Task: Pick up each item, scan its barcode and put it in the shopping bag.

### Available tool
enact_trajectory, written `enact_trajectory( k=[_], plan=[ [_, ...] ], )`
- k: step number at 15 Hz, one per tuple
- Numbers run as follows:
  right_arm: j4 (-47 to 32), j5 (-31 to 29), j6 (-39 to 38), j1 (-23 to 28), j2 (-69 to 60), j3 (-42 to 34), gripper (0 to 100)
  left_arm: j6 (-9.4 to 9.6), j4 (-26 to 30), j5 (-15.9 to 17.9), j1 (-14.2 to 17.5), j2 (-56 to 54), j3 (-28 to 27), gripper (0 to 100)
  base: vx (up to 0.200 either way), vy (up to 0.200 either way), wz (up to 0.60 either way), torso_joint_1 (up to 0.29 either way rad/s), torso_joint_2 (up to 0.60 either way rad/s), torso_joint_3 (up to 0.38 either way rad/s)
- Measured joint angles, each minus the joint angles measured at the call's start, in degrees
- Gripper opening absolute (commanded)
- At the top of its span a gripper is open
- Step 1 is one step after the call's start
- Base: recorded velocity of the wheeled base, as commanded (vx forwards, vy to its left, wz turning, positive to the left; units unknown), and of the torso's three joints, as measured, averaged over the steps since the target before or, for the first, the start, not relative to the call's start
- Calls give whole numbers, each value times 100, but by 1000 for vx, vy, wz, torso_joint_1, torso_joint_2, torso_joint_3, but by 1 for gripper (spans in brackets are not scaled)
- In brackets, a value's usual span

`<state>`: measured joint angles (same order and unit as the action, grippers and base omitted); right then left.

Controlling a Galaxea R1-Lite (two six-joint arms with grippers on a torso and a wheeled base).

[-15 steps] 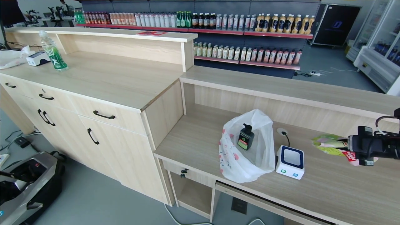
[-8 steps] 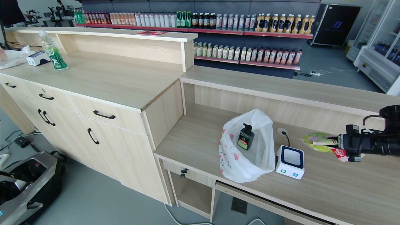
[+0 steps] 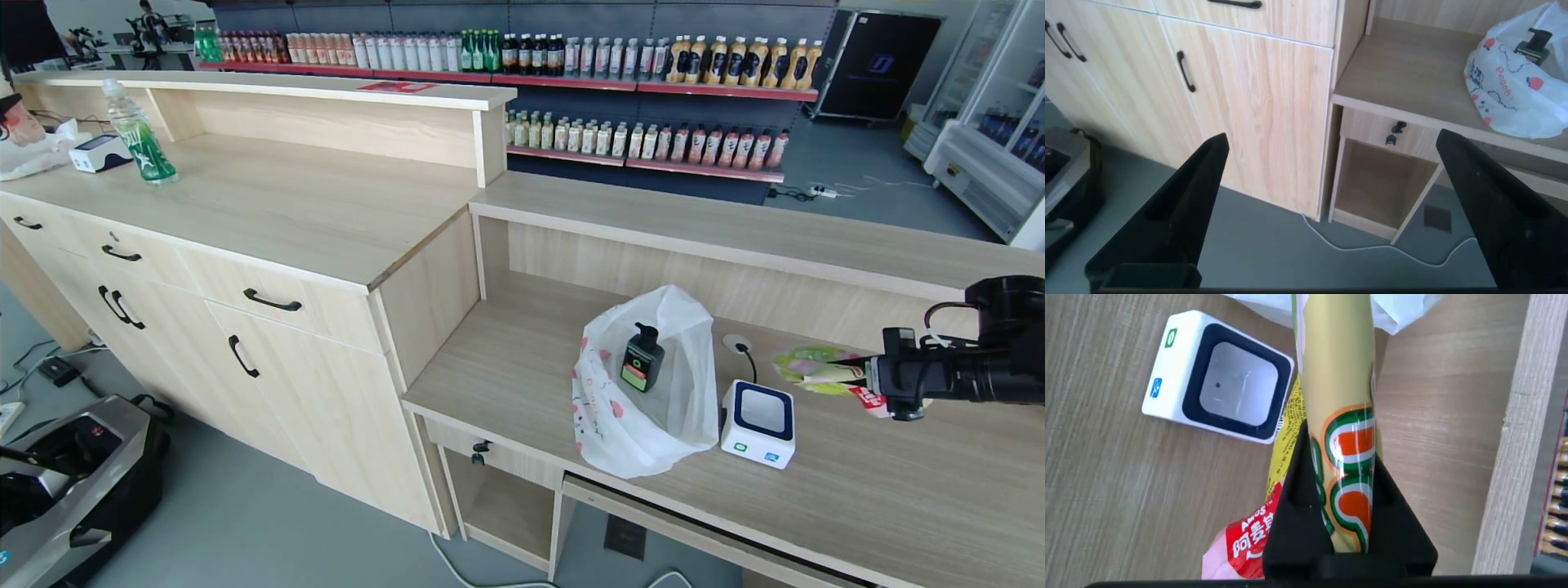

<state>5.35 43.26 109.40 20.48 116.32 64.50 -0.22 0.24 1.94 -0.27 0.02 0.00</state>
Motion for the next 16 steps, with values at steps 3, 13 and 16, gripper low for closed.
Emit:
enact_trajectory(
  k=[3,13,16],
  plan=[
    [-82,-11,101,-23,52,46,0,0,0,0,2,0,0,100,0,0,0,0,0,0],
    [-101,-43,143,-20,352,284,0,-2,2,0,2,0,0,100,0,0,0,0,0,0],
    [-101,-44,132,-20,435,368,0,0,0,0,2,0,0,100,0,0,0,0,0,0]
  ],
)
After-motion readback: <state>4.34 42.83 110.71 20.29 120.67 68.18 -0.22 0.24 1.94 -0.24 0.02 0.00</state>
